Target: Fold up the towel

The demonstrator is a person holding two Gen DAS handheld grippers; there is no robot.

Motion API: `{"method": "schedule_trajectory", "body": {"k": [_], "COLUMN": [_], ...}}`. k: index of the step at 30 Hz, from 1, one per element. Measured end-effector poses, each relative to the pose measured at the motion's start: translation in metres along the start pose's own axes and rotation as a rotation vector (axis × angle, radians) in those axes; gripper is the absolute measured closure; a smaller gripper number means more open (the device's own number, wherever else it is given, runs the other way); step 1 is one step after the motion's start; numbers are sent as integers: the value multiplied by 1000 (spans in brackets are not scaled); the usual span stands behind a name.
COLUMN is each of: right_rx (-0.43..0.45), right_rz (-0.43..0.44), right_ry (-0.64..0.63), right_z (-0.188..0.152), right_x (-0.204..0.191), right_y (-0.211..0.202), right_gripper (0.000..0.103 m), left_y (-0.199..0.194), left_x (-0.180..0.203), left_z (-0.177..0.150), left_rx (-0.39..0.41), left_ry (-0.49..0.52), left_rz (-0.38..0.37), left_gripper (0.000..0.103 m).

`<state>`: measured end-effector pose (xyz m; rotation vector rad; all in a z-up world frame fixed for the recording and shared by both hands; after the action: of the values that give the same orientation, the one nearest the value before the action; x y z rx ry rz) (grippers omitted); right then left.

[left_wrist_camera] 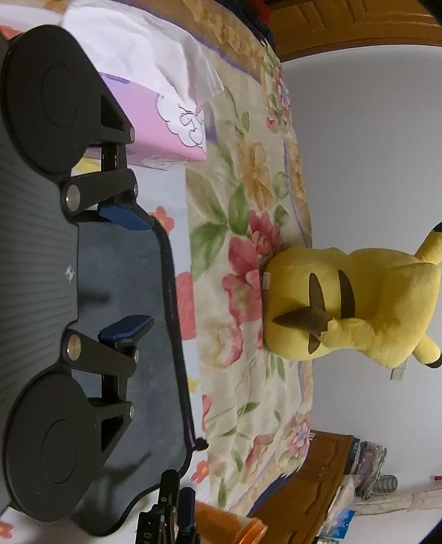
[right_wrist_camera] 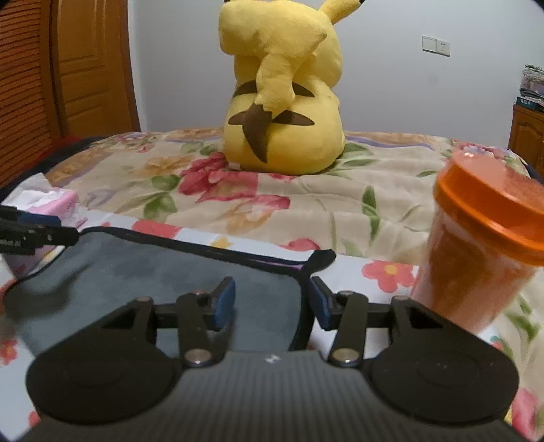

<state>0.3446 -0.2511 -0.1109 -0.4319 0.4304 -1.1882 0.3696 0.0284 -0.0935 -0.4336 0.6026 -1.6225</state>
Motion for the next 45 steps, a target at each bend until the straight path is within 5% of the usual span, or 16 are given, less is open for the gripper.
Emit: {"method": "schedule_trajectory", "body": {"k": [17,23,45], "right_rx": [83,113,136], "right_rz": [-19,-18,-22], "right_ry": [-33,-18,15], "right_z": [45,48,29], "right_x": [-22,-29,-58], "right_y": [-92,-121,-191], "right_gripper": [0,0,0], "left_y": [-94,-132,-220], "left_x": [13,23,58], "left_z": [34,40,12], "left_rx": [65,103,80], "left_ry": [33,50,137], "left_rz": [15,-2,6], "left_gripper": [13,0,0]}}
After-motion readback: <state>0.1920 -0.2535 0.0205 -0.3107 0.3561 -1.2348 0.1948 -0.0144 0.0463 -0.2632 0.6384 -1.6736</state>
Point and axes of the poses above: each gripper's, at about its wrist camera, not at the fingertips, and y roughly the way its jaws point, x to its right, z to its top, the point moved 1 cm from there along y, roughly the way its jaws point, and after that the axes turned 4 degrees about z, right-handed, at the moved point
